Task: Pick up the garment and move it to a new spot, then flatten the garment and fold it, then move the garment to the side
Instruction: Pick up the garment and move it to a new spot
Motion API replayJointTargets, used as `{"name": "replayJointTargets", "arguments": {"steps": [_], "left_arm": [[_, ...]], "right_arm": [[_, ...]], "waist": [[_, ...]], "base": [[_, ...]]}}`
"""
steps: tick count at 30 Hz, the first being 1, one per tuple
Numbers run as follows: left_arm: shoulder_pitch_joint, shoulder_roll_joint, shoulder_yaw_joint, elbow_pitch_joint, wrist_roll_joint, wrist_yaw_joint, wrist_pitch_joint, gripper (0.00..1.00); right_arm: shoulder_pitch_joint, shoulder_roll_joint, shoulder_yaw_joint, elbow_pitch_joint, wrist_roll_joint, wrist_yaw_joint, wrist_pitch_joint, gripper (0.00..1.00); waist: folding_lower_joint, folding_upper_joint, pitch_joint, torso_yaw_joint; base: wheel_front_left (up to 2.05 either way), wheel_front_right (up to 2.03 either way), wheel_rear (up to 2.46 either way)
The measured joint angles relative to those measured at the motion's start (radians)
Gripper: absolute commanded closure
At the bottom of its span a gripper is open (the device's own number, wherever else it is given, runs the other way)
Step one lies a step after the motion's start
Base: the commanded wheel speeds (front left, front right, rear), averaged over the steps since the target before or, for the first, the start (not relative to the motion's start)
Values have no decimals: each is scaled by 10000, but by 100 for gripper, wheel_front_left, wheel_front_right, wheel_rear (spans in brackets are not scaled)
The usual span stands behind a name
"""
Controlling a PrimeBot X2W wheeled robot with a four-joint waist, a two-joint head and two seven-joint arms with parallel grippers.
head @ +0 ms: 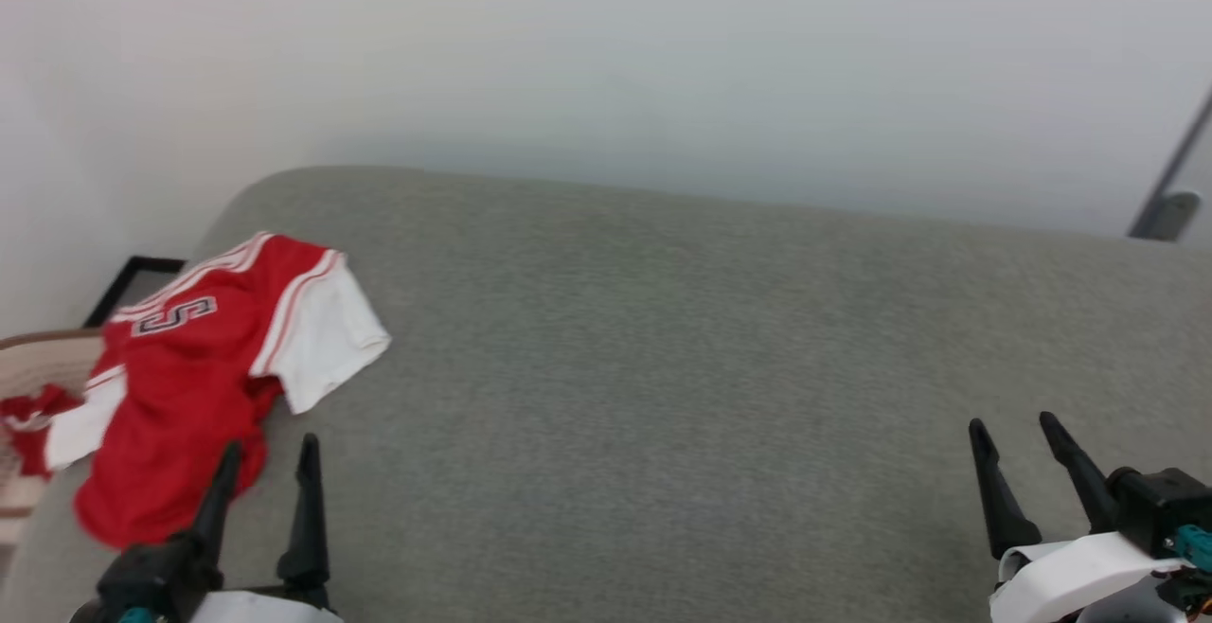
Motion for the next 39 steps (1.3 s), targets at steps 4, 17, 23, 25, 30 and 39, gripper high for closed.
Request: {"name": "replayJointTargets", "arguments": {"steps": [4,17,23,25,30,39], "left_arm": [[125,40,217,36,-40,77,0,0],[517,190,522,-65,-130,286,50,0],[579,219,497,-73,-213,313,109,0],[569,255,497,-77,-284,313,192,0],[167,525,545,-59,-535,247,545,0],[-1241,1701,683,370,-1327,-44,1542,0]], "right_arm": [[-2,-6,267,56,109,0,2,0],[-6,86,938,211,314,0,17,0],[-15,92,1055,280,351,2,29,0],[-35,77,1093,286,368,0,33,0],[-78,-13,1039,232,372,2,88,0],[-239,-272,872,-215,242,2,391,0]], "waist": [[0,0,-132,553],[0,0,-596,2285],[0,0,-768,2654],[0,0,-764,2633],[0,0,-619,2424],[1,0,-42,1805]], "base": [[0,0,0],[0,0,0],[0,0,0],[0,0,0],[0,0,0],[0,0,0]]}}
